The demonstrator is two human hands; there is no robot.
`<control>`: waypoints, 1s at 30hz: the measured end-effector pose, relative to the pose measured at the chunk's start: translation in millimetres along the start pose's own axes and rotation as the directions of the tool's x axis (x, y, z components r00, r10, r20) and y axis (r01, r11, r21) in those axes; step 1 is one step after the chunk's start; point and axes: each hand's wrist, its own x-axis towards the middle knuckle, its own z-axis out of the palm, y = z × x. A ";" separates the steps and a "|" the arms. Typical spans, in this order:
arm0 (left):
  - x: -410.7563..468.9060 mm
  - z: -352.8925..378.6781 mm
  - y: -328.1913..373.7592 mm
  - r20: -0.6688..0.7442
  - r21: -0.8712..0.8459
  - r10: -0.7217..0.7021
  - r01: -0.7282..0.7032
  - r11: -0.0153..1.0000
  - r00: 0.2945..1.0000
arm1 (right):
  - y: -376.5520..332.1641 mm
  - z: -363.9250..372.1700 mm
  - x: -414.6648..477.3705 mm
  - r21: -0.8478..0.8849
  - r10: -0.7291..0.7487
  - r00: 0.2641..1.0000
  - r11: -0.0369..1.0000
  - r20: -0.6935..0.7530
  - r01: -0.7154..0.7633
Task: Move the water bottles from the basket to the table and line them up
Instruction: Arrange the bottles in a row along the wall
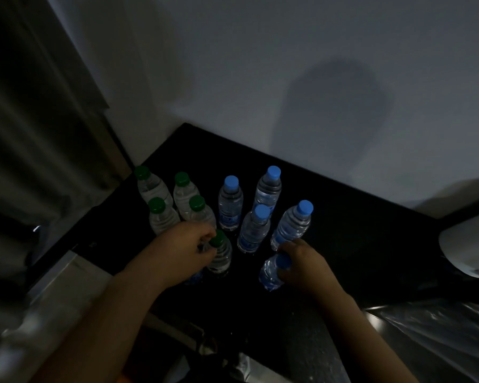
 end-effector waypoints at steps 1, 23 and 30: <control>-1.0 1.1 -0.5 -0.006 -0.008 -0.008 0.008 1.000 1.000 | -1.2 -2.5 -2.1 -0.007 -0.001 1.000 1.000 0.003 0.001; -21.1 -31.7 -67.2 -0.266 -0.076 -0.114 0.097 0.992 0.957 | -104.8 -52.8 13.8 -0.008 -0.309 0.944 0.951 -0.113 0.310; 4.3 -55.5 -104.7 -0.232 -0.018 -0.098 0.096 0.995 0.968 | -138.8 -48.6 46.8 -0.017 -0.221 0.972 0.975 -0.085 0.221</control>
